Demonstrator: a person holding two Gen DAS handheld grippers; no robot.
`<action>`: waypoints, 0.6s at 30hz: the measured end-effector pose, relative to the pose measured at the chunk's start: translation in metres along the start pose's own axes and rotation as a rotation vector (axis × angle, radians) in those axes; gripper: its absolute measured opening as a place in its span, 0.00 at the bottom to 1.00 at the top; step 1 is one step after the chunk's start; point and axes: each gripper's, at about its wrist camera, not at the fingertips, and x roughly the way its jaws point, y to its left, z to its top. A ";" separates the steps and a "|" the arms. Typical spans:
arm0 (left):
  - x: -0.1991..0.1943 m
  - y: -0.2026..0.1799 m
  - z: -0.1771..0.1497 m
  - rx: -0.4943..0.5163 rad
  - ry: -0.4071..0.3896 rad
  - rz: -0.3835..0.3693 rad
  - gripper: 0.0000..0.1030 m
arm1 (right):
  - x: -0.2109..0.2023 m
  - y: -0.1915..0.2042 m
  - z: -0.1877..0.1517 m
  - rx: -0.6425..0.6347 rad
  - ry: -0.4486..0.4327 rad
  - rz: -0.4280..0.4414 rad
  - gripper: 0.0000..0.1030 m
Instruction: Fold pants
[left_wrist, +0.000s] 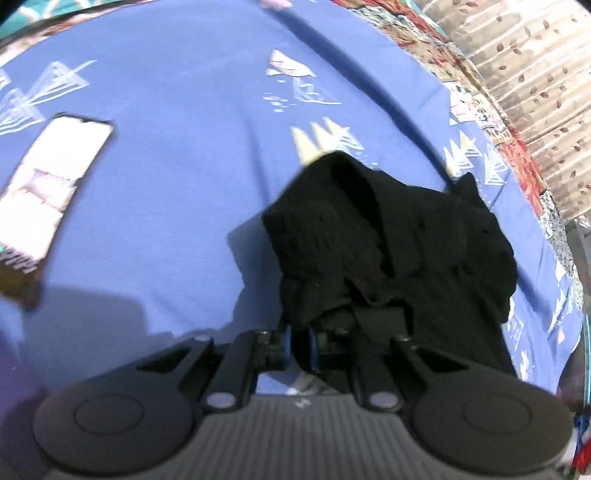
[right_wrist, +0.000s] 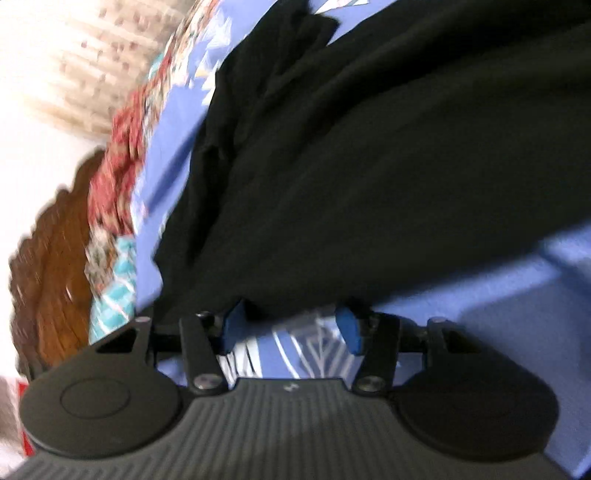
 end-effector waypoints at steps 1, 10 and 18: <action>-0.001 0.005 -0.004 -0.001 0.014 0.003 0.08 | 0.000 -0.004 0.005 0.030 -0.010 0.009 0.49; -0.042 0.023 -0.015 0.035 0.015 -0.068 0.30 | -0.030 0.016 -0.001 -0.205 0.122 -0.006 0.31; -0.018 -0.100 0.018 0.458 -0.201 0.043 0.51 | -0.040 0.032 0.071 -0.251 -0.101 -0.081 0.35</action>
